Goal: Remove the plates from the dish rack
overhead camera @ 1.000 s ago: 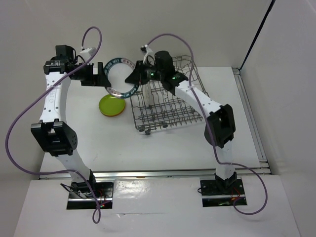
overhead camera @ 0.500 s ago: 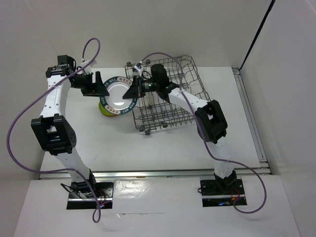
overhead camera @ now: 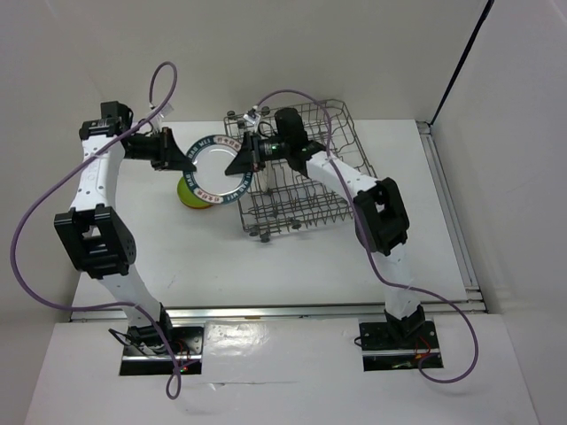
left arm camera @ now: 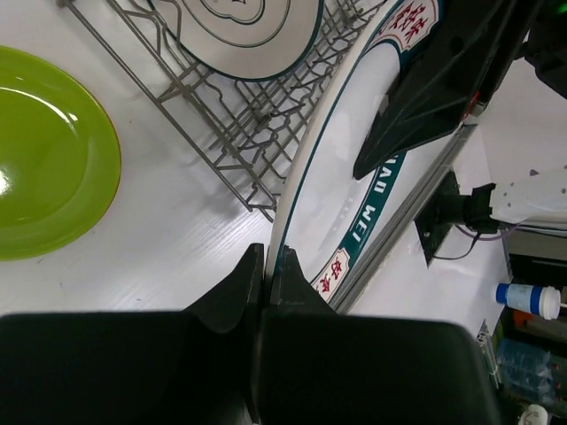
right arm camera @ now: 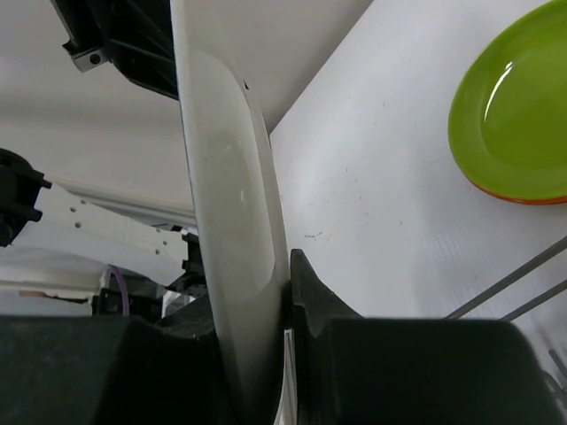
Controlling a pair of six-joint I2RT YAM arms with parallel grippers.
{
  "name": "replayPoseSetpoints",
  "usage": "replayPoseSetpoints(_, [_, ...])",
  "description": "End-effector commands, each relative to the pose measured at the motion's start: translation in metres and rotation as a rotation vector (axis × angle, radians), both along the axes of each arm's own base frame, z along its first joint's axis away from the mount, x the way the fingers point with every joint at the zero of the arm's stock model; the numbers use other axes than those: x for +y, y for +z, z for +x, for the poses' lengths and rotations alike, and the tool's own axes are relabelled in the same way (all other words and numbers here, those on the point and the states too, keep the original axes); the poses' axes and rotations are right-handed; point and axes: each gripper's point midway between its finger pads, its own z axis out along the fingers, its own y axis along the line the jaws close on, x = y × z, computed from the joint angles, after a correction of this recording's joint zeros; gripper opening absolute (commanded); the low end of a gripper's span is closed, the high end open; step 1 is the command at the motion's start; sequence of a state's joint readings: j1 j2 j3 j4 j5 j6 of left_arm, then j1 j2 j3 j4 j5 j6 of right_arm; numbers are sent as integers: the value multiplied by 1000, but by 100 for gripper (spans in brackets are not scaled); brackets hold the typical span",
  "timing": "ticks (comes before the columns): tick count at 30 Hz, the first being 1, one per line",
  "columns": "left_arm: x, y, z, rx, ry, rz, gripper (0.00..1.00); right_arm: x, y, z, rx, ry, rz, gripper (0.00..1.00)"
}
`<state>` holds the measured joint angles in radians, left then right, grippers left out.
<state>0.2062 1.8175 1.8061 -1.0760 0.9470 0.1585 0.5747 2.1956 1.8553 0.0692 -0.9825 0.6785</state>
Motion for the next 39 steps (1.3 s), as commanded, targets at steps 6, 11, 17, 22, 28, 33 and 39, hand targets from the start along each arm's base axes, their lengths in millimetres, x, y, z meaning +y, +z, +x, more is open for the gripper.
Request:
replayPoseSetpoints(6, [69,-3,-17,108,216,-3,0,8,63,14,-244,-137,-60,79])
replayPoseSetpoints(11, [131,-46,-56,153,270,220,0,-16,87,28,-340,-312,-137,86])
replayPoseSetpoints(17, [181,-110,-125,297,236,534,0,-52,93,53,-345,-485,-251,87])
replayPoseSetpoints(22, [192,-158,-153,401,226,617,0,-98,52,101,-303,-779,-514,86])
replayPoseSetpoints(28, [185,-192,-144,473,230,518,0,-123,18,132,-312,-950,-653,86])
replayPoseSetpoints(33, [198,-217,-150,578,270,543,2,-121,-12,143,-299,-959,-700,86])
replayPoseSetpoints(39, [197,-225,-141,593,316,487,28,-108,-39,136,-274,-917,-727,86])
